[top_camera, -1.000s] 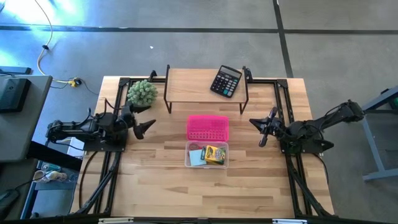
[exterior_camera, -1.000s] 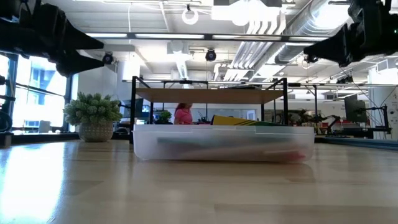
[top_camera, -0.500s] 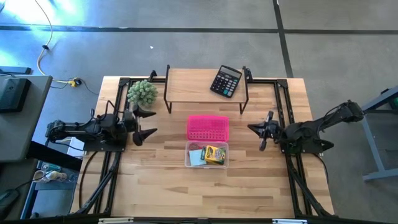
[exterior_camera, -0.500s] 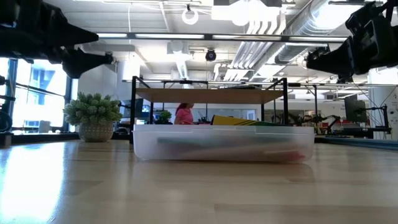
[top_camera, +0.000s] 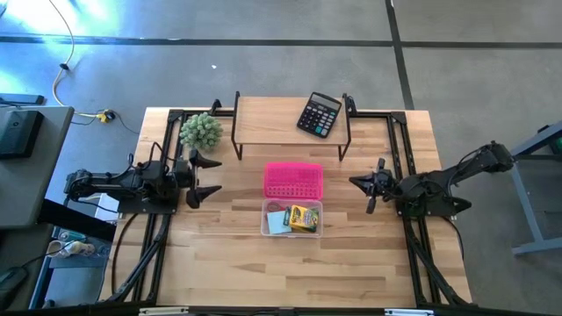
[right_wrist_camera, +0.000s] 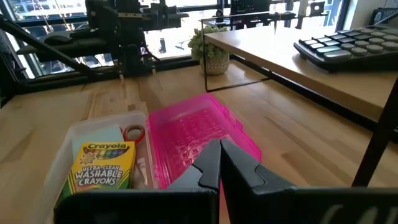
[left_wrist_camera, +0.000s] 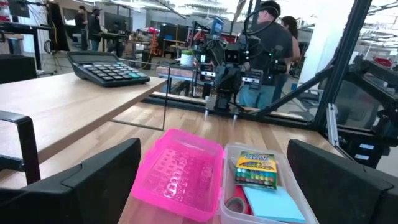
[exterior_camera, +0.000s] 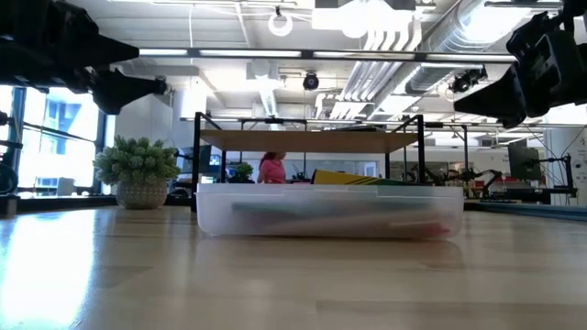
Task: Pack school essentials
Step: Return to Home Position
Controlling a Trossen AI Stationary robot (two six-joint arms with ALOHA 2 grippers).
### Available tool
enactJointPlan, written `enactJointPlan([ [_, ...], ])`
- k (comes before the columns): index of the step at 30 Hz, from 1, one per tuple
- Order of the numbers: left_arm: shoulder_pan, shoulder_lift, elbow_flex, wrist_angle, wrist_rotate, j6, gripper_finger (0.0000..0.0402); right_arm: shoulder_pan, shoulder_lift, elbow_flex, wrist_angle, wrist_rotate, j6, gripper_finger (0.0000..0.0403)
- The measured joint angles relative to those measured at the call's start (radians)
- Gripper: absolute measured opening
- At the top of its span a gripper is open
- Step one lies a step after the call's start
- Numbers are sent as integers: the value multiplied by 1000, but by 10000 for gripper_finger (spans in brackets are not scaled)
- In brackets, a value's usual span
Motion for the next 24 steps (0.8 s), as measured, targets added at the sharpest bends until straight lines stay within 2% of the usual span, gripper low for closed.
enactJointPlan([
  [24, 0, 0, 0, -1, -3, 0, 394, 0, 0, 0, -11, 0, -4, 0],
])
